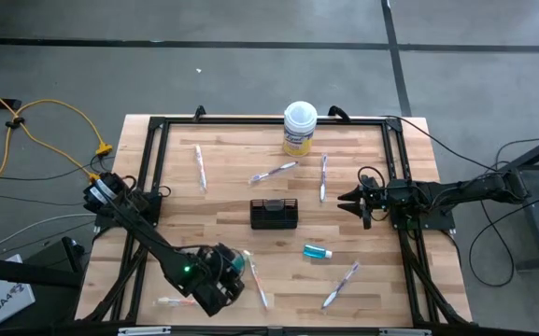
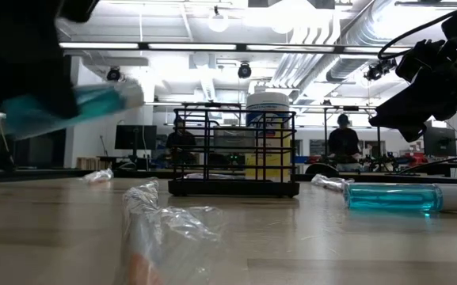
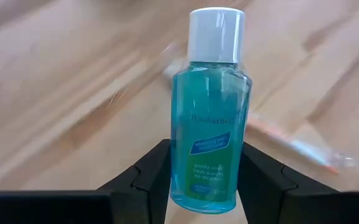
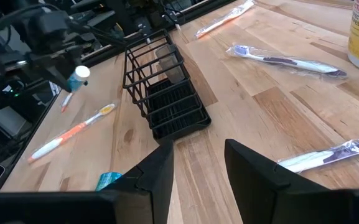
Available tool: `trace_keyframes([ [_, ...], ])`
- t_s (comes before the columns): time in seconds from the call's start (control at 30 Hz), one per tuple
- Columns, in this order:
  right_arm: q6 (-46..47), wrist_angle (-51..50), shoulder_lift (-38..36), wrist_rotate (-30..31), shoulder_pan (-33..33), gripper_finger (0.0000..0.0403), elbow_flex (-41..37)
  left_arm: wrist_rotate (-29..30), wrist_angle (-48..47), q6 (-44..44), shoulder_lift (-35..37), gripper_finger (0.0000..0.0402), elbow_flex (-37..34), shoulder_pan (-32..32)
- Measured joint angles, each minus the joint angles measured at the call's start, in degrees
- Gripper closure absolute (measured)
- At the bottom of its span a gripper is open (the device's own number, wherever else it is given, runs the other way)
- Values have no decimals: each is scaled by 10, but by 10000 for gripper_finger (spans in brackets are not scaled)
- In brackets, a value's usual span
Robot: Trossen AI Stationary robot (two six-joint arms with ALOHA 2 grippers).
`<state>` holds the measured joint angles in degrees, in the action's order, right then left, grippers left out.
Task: Pick & Place toothbrushing station
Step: Put the left blue mouthwash into the wire organizer
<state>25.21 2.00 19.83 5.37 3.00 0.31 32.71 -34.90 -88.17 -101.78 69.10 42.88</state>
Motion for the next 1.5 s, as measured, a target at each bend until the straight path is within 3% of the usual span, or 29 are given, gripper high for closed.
trace_keyframes([
  [0.23,0,0,0,0,0,268,0,70,72,175,0,258,0,-17],
  [0.5,0,0,0,0,0,268,0,77,203,369,0,258,0,-48],
  [0.7,0,0,0,0,0,268,0,34,287,480,0,258,0,-69],
  [1.2,0,0,0,0,0,268,0,-86,403,634,0,258,0,-84],
  [1.5,0,0,0,0,0,268,0,-148,431,668,0,258,0,-84],
])
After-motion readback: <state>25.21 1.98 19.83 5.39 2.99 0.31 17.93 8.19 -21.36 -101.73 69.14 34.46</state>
